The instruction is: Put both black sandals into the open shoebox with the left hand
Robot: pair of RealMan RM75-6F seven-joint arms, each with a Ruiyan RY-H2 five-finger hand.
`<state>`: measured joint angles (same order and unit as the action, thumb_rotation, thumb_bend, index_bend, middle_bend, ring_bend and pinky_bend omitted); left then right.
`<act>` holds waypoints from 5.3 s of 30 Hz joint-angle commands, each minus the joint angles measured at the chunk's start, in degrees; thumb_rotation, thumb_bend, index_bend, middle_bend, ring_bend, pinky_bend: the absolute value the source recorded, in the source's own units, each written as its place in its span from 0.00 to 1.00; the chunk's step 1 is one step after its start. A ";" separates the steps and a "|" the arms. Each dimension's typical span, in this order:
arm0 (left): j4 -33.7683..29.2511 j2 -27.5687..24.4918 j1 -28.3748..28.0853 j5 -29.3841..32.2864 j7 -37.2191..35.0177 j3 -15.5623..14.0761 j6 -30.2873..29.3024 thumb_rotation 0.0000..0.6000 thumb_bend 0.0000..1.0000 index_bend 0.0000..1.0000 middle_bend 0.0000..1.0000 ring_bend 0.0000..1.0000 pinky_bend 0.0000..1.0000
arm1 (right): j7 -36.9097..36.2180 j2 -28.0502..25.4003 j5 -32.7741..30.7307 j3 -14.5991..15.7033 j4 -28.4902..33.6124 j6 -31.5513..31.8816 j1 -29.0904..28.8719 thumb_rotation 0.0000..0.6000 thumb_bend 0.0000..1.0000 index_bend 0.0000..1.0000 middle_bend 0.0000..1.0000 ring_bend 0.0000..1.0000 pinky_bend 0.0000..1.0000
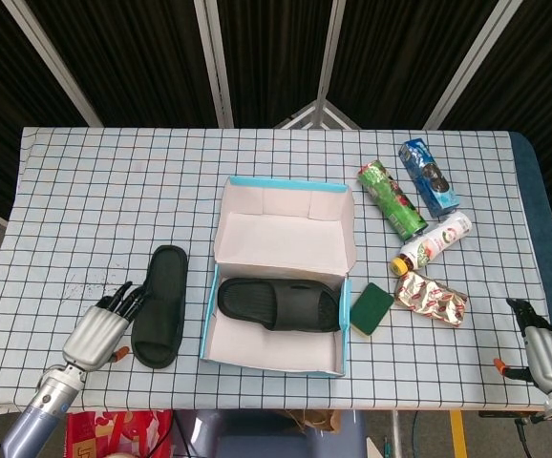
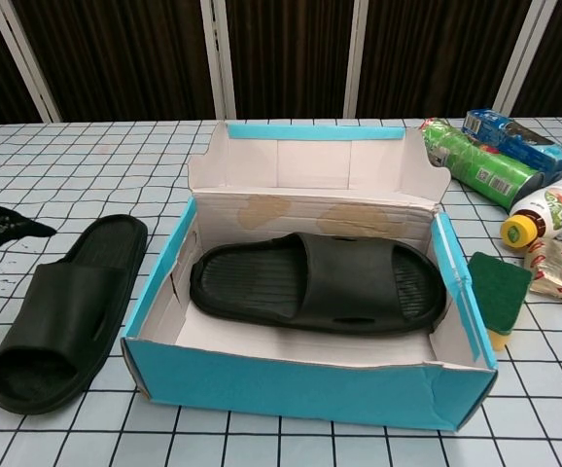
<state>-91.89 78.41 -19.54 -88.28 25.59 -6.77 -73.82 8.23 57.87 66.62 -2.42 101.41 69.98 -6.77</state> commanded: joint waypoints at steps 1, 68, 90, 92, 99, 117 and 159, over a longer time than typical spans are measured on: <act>1.40 1.28 0.14 -0.94 -0.65 0.36 -0.19 1.00 0.19 0.06 0.09 0.04 0.29 | 0.06 0.02 -0.19 -0.04 -0.09 -0.11 -0.06 1.00 0.24 0.10 0.10 0.20 0.25; 1.79 -0.81 -3.99 -11.44 0.63 13.28 -10.14 1.00 0.39 0.57 0.52 0.15 0.29 | -0.70 -0.61 0.61 0.65 0.52 -1.37 -0.48 1.00 0.23 0.10 0.10 0.22 0.25; -4.62 -7.44 -32.47 -50.26 12.77 11.85 14.54 1.00 0.42 0.57 0.52 0.15 0.29 | -1.10 -0.76 0.23 0.72 0.36 -1.87 -0.66 1.00 0.23 0.10 0.10 0.22 0.25; -1.95 -6.60 -34.52 -49.89 9.21 10.82 16.11 1.00 0.42 0.56 0.52 0.15 0.29 | -1.16 -0.75 0.07 0.72 0.24 -2.04 -0.72 1.00 0.23 0.11 0.10 0.22 0.25; 4.46 -4.70 -37.76 -50.27 4.51 9.21 14.16 1.00 0.42 0.55 0.52 0.15 0.29 | -1.55 -0.78 -0.35 0.56 -0.09 -2.44 -0.89 1.00 0.24 0.11 0.10 0.22 0.25; 14.53 0.00 -42.52 -54.09 -3.56 1.25 7.95 1.00 0.42 0.54 0.52 0.15 0.31 | -0.46 -0.63 -1.46 0.61 0.26 -3.28 -1.44 1.00 0.23 0.11 0.10 0.22 0.25; 22.25 9.47 -45.83 -43.12 -13.11 -4.15 10.09 1.00 0.41 0.31 0.33 0.02 0.37 | 0.63 -0.52 -3.45 0.56 0.51 -3.27 -1.70 1.00 0.24 0.12 0.12 0.23 0.25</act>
<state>-69.01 88.51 -65.45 -131.89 11.48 -11.18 -64.21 8.86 57.35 63.18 -1.86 101.92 66.71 -8.48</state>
